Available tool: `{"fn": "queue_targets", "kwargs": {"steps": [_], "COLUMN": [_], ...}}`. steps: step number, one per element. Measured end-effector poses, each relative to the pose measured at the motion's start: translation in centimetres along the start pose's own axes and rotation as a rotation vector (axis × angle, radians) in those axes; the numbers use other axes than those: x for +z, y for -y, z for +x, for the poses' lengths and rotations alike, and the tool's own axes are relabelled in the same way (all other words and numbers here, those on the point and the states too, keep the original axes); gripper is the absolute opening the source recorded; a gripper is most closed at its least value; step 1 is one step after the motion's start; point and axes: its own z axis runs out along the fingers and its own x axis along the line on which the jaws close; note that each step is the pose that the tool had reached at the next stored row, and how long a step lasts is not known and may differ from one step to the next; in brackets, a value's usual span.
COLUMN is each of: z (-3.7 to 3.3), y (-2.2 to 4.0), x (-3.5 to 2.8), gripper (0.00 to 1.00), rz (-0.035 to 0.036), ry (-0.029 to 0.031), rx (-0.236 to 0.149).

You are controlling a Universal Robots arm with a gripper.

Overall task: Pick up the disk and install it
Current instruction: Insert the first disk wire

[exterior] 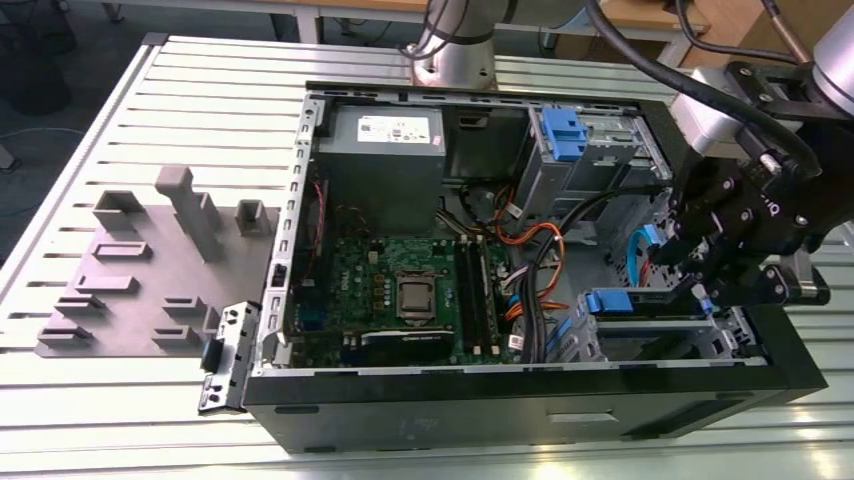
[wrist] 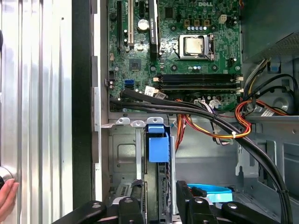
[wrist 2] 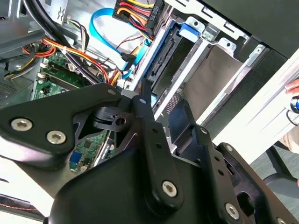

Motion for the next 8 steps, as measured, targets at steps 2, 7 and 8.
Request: {"fn": "queue_targets", "kwargs": {"steps": [2, 7, 8], "z": [-0.26, -1.21, -1.33], "y": [-0.01, -0.04, -0.04], "x": [0.01, 0.02, 0.03], "gripper": [0.42, 0.42, 0.42], "rz": [0.0016, 0.0057, 0.0067], "ry": [0.0003, 0.0013, 0.0019], "rx": [0.000, 0.000, 0.000]}}
